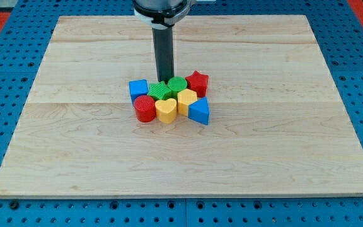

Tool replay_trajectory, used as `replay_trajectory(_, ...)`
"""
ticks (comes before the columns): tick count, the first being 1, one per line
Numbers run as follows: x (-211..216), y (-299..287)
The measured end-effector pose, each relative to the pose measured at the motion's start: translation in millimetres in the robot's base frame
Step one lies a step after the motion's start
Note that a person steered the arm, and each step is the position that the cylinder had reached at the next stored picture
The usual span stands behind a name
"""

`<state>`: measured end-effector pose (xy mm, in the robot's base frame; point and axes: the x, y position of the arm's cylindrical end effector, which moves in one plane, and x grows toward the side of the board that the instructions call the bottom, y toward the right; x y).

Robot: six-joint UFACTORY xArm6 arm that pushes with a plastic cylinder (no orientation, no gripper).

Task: Adjust the green blocks slightly towards bottom side

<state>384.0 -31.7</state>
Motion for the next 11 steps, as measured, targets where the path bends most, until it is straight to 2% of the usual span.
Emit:
replay_trajectory(1, -43, 13)
replay_trajectory(2, -31, 59)
replay_trajectory(3, 8, 59)
replay_trajectory(5, -3, 76)
replay_trajectory(6, 4, 138)
replay_trajectory(7, 83, 149)
replay_trajectory(8, 137, 110)
replay_trajectory(9, 158, 74)
replay_trajectory(11, 128, 74)
